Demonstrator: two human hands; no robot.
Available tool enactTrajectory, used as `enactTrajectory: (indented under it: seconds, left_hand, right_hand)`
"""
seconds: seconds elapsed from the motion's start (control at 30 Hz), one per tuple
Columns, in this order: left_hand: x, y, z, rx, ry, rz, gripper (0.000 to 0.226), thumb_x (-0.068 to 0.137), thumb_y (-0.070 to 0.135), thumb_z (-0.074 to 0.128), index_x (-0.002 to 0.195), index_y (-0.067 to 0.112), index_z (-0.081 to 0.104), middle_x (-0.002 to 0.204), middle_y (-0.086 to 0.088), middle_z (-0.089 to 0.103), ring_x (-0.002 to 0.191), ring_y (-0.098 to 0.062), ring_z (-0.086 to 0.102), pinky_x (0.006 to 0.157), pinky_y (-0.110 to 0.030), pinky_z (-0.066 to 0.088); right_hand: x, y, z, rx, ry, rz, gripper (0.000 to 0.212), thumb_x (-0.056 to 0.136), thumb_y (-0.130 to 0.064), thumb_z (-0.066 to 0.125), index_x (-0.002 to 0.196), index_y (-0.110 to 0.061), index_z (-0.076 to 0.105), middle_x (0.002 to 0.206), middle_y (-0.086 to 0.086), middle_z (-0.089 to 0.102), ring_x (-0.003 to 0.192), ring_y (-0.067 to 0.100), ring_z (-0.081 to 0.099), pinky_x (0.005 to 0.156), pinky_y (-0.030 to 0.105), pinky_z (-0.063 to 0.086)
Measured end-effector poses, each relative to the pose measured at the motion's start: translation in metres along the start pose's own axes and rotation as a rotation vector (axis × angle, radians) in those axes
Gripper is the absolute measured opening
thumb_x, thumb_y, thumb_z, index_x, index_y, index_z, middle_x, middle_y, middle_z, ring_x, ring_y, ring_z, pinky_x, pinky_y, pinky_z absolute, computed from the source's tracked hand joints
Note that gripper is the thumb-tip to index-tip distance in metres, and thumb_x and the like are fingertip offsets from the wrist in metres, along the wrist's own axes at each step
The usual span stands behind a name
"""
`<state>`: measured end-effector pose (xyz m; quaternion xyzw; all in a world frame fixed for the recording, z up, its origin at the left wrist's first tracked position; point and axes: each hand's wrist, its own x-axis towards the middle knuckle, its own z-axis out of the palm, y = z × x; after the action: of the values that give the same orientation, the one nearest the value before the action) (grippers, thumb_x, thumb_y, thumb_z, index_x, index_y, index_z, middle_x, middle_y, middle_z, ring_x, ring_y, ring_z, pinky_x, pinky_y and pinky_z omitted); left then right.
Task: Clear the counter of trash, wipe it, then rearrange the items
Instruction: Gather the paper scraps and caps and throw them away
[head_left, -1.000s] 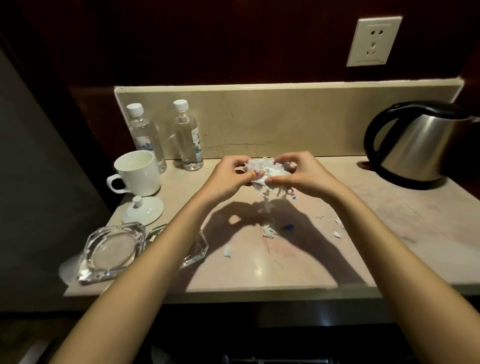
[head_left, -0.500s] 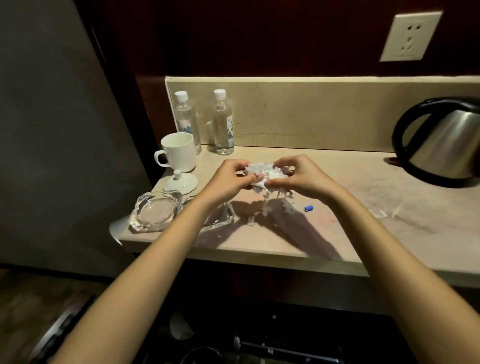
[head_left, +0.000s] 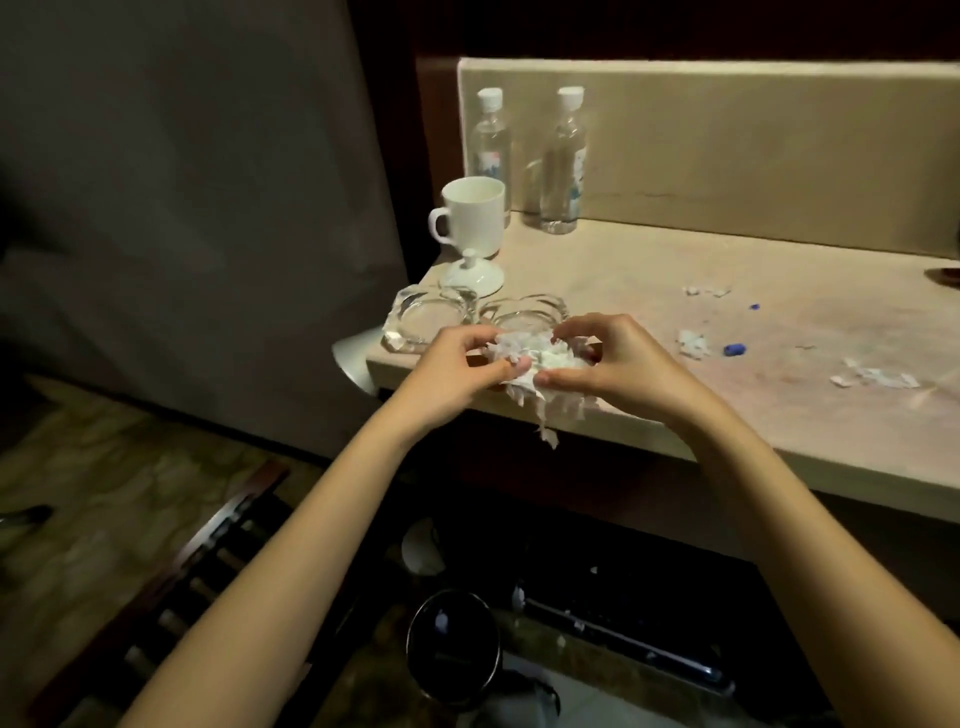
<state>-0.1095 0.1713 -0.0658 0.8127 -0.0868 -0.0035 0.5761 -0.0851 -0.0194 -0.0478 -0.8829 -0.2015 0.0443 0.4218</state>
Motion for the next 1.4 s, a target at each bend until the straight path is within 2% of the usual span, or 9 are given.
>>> enactTrajectory:
  seconds: [0.13,0.33,0.47,0.63,0.8,0.93,1.07,1.23,1.4]
  left_hand:
    - [-0.039,-0.029,-0.023,0.037,0.023,-0.042,0.02,0.086,0.016,0.07,0.103,0.007,0.071,0.101,-0.006,0.074,0.097,-0.015,0.068,0.091,-0.03,0.05]
    - [-0.076,-0.081,-0.042,0.029,0.004,-0.129,0.019,0.085,0.012,0.07,0.103,0.006,0.071,0.096,-0.006,0.074,0.091,-0.013,0.068,0.082,-0.025,0.052]
    - [-0.09,-0.125,-0.043,-0.031,-0.031,-0.223,0.018,0.085,0.01,0.069,0.103,0.006,0.07,0.094,-0.004,0.073,0.089,-0.011,0.069,0.079,-0.021,0.051]
    - [-0.102,-0.191,-0.033,-0.076,-0.092,-0.307,0.018,0.085,0.011,0.069,0.103,0.008,0.07,0.095,-0.004,0.073,0.088,-0.011,0.07,0.076,-0.02,0.051]
    - [-0.115,-0.28,-0.007,-0.071,-0.127,-0.398,0.017,0.085,0.009,0.069,0.102,0.009,0.069,0.093,-0.002,0.071,0.088,-0.011,0.067,0.081,-0.021,0.05]
    - [-0.123,-0.356,0.016,-0.012,-0.124,-0.473,0.016,0.084,0.01,0.071,0.099,0.011,0.07,0.089,0.0,0.07,0.086,-0.012,0.066,0.084,-0.031,0.054]
    - [-0.127,-0.428,0.039,0.099,-0.143,-0.55,0.021,0.082,0.016,0.072,0.103,0.011,0.07,0.095,-0.005,0.072,0.092,-0.02,0.067,0.088,-0.04,0.053]
    - [-0.132,-0.503,0.064,0.208,-0.156,-0.629,0.027,0.083,0.012,0.07,0.109,0.01,0.069,0.104,-0.004,0.07,0.099,-0.014,0.064,0.078,-0.015,0.044]
    - [-0.126,-0.568,0.08,0.291,-0.164,-0.715,0.029,0.087,0.012,0.067,0.115,0.006,0.066,0.113,-0.007,0.067,0.108,-0.019,0.061,0.078,-0.014,0.04]
  right_hand:
    - [-0.006,-0.004,0.051,0.003,-0.055,-0.037,0.05,0.073,-0.031,0.081,0.115,-0.01,0.066,0.109,-0.001,0.064,0.102,0.012,0.061,0.085,0.026,0.049]
    - [-0.018,0.008,0.122,-0.001,-0.097,-0.02,0.051,0.071,-0.036,0.081,0.115,-0.015,0.066,0.107,-0.002,0.06,0.093,0.009,0.056,0.072,0.006,0.036]
    - [-0.025,0.026,0.163,0.027,-0.138,0.044,0.05,0.073,-0.034,0.08,0.117,-0.016,0.065,0.106,-0.003,0.058,0.094,0.008,0.056,0.072,0.005,0.037]
    - [-0.034,0.067,0.218,0.064,-0.187,0.133,0.051,0.074,-0.034,0.08,0.119,-0.017,0.063,0.108,-0.004,0.058,0.096,0.009,0.057,0.08,0.019,0.045]
    - [-0.043,0.132,0.283,0.1,-0.266,0.209,0.049,0.074,-0.033,0.08,0.117,-0.016,0.064,0.102,-0.006,0.055,0.085,0.001,0.054,0.069,0.008,0.039]
    - [-0.047,0.186,0.338,0.136,-0.322,0.293,0.047,0.074,-0.027,0.08,0.116,-0.013,0.064,0.107,0.0,0.056,0.095,0.012,0.058,0.083,0.019,0.046]
    - [-0.049,0.239,0.391,0.094,-0.391,0.322,0.046,0.076,-0.025,0.079,0.116,-0.009,0.063,0.103,0.0,0.055,0.091,0.011,0.054,0.07,0.007,0.038]
    - [-0.046,0.298,0.451,0.065,-0.474,0.386,0.051,0.078,-0.023,0.077,0.124,-0.006,0.059,0.114,0.008,0.058,0.102,0.02,0.059,0.083,0.023,0.044]
    - [-0.039,0.345,0.507,0.078,-0.516,0.45,0.051,0.086,-0.02,0.069,0.131,-0.005,0.051,0.121,0.006,0.048,0.116,0.025,0.052,0.09,0.024,0.04]
